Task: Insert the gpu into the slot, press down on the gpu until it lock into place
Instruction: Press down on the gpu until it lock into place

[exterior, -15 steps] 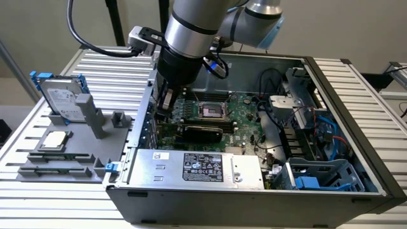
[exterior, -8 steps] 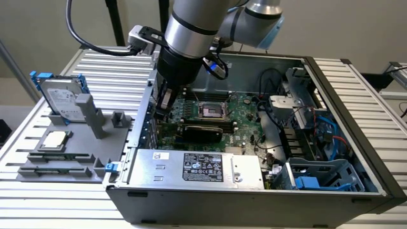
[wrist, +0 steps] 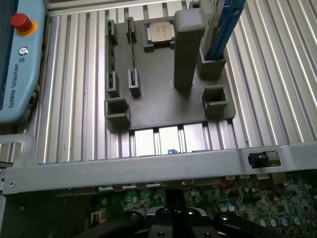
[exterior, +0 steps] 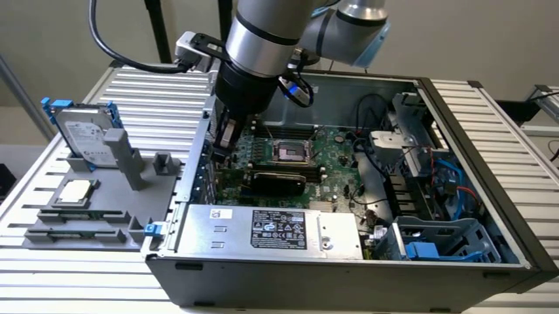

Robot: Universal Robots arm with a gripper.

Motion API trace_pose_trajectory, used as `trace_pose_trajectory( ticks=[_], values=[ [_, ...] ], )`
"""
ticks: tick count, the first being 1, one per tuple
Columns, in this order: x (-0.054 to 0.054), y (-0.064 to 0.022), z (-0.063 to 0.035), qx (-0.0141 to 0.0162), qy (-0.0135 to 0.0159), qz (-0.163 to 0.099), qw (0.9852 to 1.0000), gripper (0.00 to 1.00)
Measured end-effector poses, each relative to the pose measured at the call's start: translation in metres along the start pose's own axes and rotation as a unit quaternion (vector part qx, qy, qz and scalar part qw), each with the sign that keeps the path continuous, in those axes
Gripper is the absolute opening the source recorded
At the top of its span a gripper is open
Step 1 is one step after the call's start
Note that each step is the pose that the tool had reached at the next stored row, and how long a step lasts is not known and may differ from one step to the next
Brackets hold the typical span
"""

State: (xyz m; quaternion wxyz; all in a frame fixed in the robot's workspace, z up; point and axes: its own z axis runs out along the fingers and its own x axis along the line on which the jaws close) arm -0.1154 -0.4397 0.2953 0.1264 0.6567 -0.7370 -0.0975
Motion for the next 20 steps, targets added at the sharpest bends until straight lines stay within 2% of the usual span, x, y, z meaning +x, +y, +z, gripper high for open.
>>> trace_pose_trajectory(
  ticks=[6, 16, 20],
  values=[
    [0.0001, 0.0, -0.0002, 0.0001, 0.0009, 0.0, 1.0, 0.11],
    [-0.0002, -0.0017, 0.0008, 0.0012, 0.0077, 0.003, 1.0, 0.11],
    [-0.0009, -0.0023, 0.0028, 0.0031, 0.0095, 0.003, 0.9999, 0.11]
  ],
)
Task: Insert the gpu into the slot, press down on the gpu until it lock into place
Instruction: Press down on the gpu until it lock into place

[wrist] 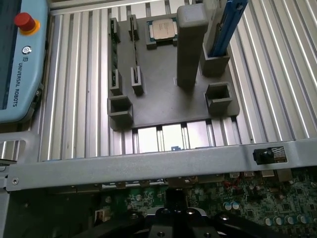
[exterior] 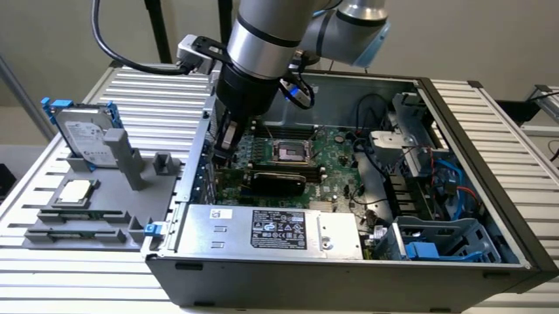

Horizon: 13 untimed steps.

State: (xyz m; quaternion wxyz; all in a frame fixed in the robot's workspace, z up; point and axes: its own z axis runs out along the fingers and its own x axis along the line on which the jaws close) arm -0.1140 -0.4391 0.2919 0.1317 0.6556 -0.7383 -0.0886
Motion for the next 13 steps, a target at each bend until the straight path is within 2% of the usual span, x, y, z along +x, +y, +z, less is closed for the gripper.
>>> trace_pose_trajectory(
  ticks=[10, 13],
  values=[
    [-0.0048, 0.0007, 0.0005, 0.0005, 0.0002, 0.0, 1.0, 0.11],
    [-0.0048, 0.0013, 0.0007, 0.0006, 0.0015, 0.0, 1.0, 0.11]
  ],
)
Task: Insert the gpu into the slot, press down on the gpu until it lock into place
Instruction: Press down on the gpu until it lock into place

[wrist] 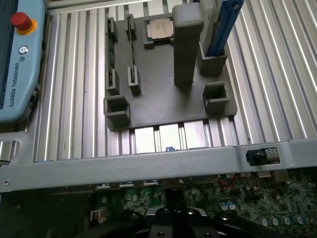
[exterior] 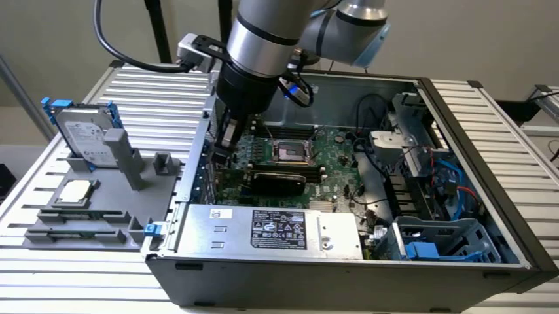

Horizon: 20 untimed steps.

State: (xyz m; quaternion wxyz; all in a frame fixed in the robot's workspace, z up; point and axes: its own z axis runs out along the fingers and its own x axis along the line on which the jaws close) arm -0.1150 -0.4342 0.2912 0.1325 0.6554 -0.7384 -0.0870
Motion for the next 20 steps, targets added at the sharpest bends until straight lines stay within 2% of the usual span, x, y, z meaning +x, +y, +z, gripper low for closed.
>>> trace_pose_trajectory(
  ticks=[4, 15, 20],
  values=[
    [-0.0001, 0.0008, 0.0003, 0.0001, 0.001, 0.0, 1.0, 0.11],
    [-0.0038, 0.0018, 0.0003, -0.0001, 0.0007, 0.003, 1.0, 0.11],
    [-0.0041, 0.0018, 0.0003, 0.0, 0.0019, 0.006, 1.0, 0.11]
  ],
)
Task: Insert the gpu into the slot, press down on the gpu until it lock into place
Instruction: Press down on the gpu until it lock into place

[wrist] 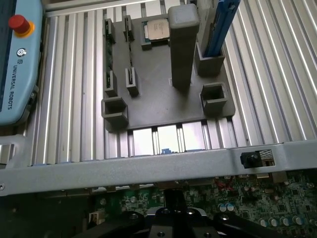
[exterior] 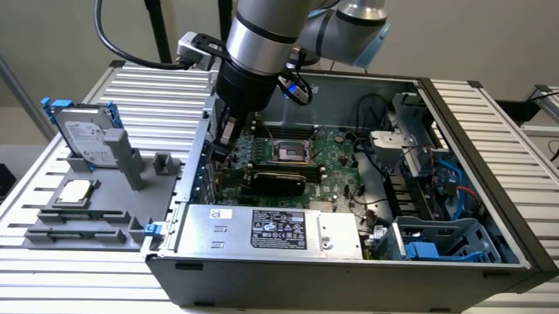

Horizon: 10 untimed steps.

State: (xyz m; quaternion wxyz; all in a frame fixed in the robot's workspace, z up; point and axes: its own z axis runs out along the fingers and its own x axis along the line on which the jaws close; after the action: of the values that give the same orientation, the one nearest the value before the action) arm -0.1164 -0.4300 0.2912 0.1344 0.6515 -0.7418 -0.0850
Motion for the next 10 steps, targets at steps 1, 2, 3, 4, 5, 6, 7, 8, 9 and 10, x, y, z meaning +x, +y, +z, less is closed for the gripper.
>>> trace_pose_trajectory(
  ticks=[1, 2, 3, 4, 5, 6, 7, 8, 9, 10],
  values=[
    [0.0, 0.0, 0.0, 0.0001, 0.0006, 0.0, 1.0, 0.11],
    [0.0, 0.0, 0.0, 0.0001, 0.0014, 0.001, 1.0, 0.11],
    [0.0001, 0.0, -0.0001, 0.0002, 0.0021, 0.001, 1.0, 0.11],
    [0.0003, 0.0, -0.0001, 0.0002, 0.0028, 0.001, 1.0, 0.11],
    [0.0004, 0.0, -0.0002, 0.0002, 0.0035, 0.002, 1.0, 0.11],
    [0.0005, 0.0, -0.0002, 0.0003, 0.0043, 0.002, 1.0, 0.11],
    [0.0006, -0.0001, -0.0001, 0.0004, 0.0049, 0.002, 1.0, 0.11],
    [0.0008, -0.0001, -0.0001, 0.0005, 0.0056, 0.003, 1.0, 0.11],
    [0.0009, -0.0002, -0.0001, 0.0006, 0.0064, 0.003, 1.0, 0.11],
    [0.0012, -0.0002, 0.0, 0.0007, 0.0071, 0.003, 1.0, 0.11]
  ],
)
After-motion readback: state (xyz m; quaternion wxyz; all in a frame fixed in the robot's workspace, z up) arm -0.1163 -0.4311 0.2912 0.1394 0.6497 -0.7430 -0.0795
